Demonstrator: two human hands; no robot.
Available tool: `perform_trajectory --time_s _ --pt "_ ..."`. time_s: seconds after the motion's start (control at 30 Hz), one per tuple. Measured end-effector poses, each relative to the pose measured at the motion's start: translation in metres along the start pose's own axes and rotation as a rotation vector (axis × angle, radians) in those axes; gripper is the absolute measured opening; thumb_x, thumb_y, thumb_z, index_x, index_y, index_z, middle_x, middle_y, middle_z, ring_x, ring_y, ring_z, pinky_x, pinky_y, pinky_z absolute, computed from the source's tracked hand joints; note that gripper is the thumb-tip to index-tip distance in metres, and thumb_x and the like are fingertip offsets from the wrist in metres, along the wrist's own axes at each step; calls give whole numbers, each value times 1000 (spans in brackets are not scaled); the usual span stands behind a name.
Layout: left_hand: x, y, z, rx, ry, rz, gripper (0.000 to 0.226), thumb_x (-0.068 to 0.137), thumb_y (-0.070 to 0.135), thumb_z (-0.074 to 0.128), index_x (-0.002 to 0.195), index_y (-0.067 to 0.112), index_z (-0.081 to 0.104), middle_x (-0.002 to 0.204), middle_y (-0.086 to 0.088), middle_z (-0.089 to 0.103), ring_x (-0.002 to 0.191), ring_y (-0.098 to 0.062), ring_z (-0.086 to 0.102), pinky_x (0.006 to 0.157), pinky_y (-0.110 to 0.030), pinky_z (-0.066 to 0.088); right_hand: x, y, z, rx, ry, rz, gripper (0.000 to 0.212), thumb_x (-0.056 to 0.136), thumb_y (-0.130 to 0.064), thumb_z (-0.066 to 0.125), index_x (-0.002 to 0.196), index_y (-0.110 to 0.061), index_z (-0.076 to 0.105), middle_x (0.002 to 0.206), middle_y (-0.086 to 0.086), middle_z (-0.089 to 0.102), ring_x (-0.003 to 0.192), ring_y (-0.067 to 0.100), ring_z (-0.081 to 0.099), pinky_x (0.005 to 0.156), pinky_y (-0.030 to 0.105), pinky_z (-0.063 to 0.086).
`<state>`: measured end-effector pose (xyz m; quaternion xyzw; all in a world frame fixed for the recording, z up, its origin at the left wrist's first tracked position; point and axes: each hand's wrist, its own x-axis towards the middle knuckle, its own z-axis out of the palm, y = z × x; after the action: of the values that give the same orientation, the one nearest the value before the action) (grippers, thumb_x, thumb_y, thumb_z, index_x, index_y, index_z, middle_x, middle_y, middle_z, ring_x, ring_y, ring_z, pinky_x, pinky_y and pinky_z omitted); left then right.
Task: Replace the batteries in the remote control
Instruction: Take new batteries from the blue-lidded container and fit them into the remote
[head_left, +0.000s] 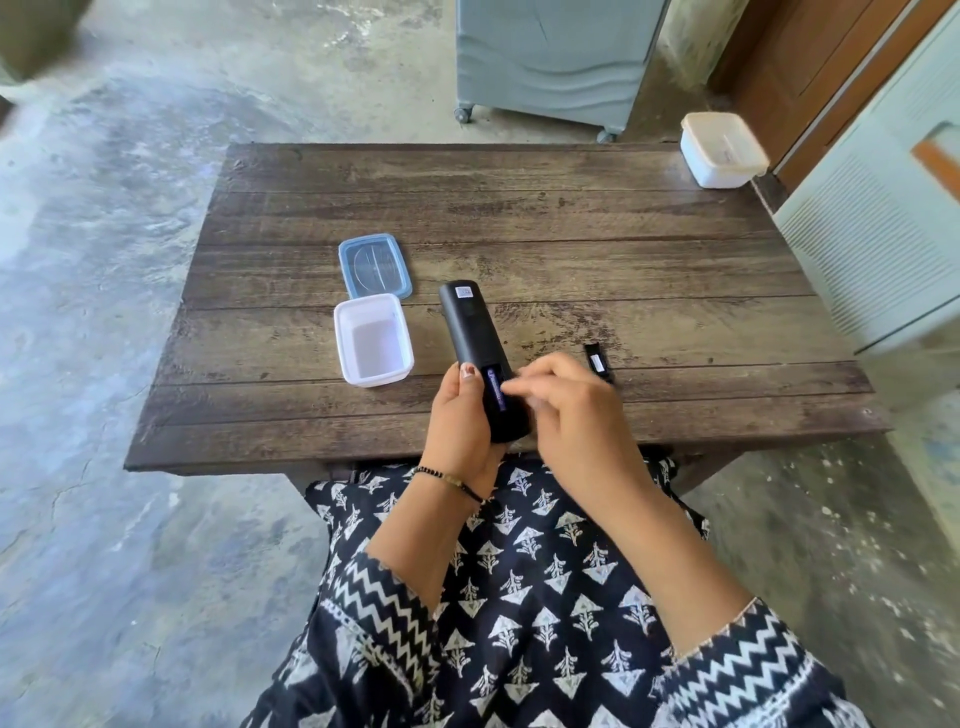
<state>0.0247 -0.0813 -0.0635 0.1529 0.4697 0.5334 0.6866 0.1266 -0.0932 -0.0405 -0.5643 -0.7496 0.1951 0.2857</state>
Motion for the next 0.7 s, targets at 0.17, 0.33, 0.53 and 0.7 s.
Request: perform_trajectory --time_s 0.17,0.33,0.53,0.7 --pt "0 1 0 -80 25 -12 34 102 26 23 121 7 42 94 -16 64 75 -26 63 70 -38 58 27 48 -11 -145 167 274 23 85 -6 61 107 -8 66 107 8 63 95 20 58 81 22 48" --pt "-5 -3 -4 -90 33 -45 37 102 25 22 127 3 39 98 -18 63 77 -28 63 76 -40 56 32 75 -5 -351 -8 411 41 79 -29 71 114 -9 62 109 10 59 101 25 53 79 28 41" --pt "-2 -2 -8 -100 51 -42 38 102 25 23 126 2 40 97 -19 63 76 -28 63 74 -40 57 37 76 -4 -328 -24 429 21 81 -9 67 101 -8 68 98 12 68 87 26 62 74 28 50" --pt "2 1 -9 -78 50 -35 31 102 25 24 118 6 43 97 -18 64 75 -27 64 73 -39 57 30 69 -7 -179 101 397 16 82 -3 60 94 -10 68 81 3 69 69 16 61 62 24 49"
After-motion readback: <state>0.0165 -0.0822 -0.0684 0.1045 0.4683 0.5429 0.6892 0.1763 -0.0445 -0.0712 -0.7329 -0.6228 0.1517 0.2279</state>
